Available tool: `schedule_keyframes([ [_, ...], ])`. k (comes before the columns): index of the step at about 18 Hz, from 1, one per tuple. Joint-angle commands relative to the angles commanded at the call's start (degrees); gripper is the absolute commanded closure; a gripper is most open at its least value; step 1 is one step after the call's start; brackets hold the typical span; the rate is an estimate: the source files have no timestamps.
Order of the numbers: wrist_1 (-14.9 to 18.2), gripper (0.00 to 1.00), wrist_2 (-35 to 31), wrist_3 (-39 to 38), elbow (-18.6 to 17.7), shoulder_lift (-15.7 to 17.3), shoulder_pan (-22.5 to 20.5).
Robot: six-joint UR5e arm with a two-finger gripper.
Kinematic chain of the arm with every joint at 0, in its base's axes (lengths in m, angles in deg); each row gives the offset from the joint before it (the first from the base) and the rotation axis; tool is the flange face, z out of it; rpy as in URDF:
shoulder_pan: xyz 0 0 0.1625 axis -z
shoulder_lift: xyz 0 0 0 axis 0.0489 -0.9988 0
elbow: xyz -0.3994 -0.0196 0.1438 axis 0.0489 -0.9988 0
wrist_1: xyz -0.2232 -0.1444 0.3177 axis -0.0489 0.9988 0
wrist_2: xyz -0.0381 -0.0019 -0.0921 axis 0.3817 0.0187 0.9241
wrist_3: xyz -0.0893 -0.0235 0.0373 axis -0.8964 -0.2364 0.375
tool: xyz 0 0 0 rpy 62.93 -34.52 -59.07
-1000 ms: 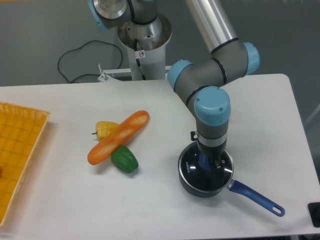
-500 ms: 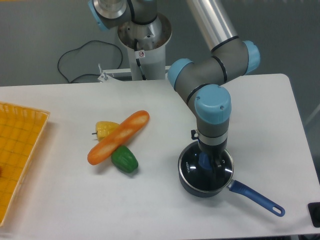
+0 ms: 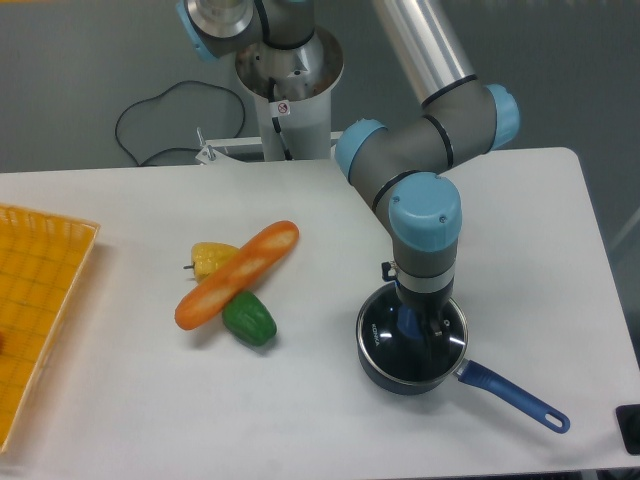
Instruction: Open the lid
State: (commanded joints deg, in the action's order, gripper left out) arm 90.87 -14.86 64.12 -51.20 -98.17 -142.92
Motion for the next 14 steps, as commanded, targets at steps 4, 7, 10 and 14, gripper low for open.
schedule_keyframes([
  [4,0.09,0.26,0.0,0.09,-0.35,0.09,0.0],
  [7,0.09,0.28,0.09,0.0,-0.35,0.18,0.0],
  [10,0.35,0.29,0.09,0.0,-0.35,0.35,0.0],
  [14,0.44,0.3,0.0,-0.35,-1.14,0.61,0.0],
])
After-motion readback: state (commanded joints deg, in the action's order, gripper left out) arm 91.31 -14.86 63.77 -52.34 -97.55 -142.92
